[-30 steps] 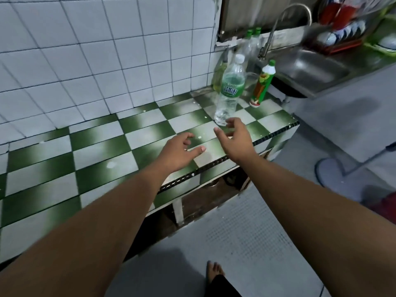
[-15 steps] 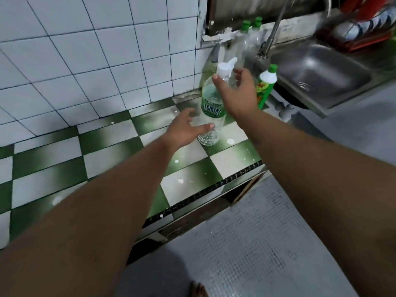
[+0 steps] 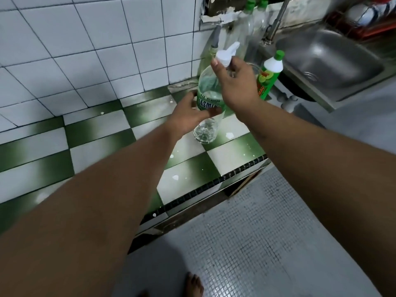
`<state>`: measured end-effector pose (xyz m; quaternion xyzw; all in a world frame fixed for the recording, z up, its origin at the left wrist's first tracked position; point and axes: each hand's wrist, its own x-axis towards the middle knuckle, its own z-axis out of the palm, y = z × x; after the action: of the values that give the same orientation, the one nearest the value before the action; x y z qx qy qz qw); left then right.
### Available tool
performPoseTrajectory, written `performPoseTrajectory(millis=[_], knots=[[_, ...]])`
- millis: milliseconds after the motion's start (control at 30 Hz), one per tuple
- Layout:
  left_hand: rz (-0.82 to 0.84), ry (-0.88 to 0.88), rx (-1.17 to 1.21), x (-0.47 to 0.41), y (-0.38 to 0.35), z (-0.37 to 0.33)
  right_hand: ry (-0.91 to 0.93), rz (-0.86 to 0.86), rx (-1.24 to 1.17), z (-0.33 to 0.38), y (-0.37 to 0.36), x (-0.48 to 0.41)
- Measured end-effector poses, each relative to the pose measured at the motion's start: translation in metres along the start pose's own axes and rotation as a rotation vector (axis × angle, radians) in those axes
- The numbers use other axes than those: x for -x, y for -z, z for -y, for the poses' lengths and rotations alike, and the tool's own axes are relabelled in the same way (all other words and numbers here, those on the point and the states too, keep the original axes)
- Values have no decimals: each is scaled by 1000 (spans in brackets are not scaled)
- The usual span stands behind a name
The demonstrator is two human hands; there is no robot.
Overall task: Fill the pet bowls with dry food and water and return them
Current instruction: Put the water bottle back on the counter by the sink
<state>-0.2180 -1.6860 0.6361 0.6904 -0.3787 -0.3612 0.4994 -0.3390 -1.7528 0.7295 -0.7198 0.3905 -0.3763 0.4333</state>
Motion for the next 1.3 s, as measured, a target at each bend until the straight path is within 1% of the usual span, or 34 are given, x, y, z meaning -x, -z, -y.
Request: performPoseTrajectory(millis=[167, 267, 400, 600, 733, 833, 933, 1033, 1167, 1300], knots=[[-55, -36, 49, 57, 9, -2, 24, 15, 27, 23, -7, 42], [-81, -33, 62, 104, 21, 4, 76, 10, 60, 38, -14, 81], [-141, 1, 35, 182, 42, 19, 110, 53, 122, 56, -30, 155], [-175, 4, -32, 322, 86, 39, 163, 58, 109, 89, -62, 281], [-160, 42, -53, 415, 118, 64, 193, 133, 88, 106, -90, 368], [-160, 117, -39, 464, 132, 97, 147, 218, 81, 104, -108, 420], [-161, 192, -50, 500, 140, 140, 60, 329, 38, 81, -131, 460], [-146, 285, -38, 523, 139, 200, 22, 425, 26, 37, -156, 495], [-108, 378, -90, 529, 123, 295, -63, 543, 15, -52, -193, 535], [-132, 415, -123, 500, 105, 407, -144, 550, -34, -160, -251, 542]])
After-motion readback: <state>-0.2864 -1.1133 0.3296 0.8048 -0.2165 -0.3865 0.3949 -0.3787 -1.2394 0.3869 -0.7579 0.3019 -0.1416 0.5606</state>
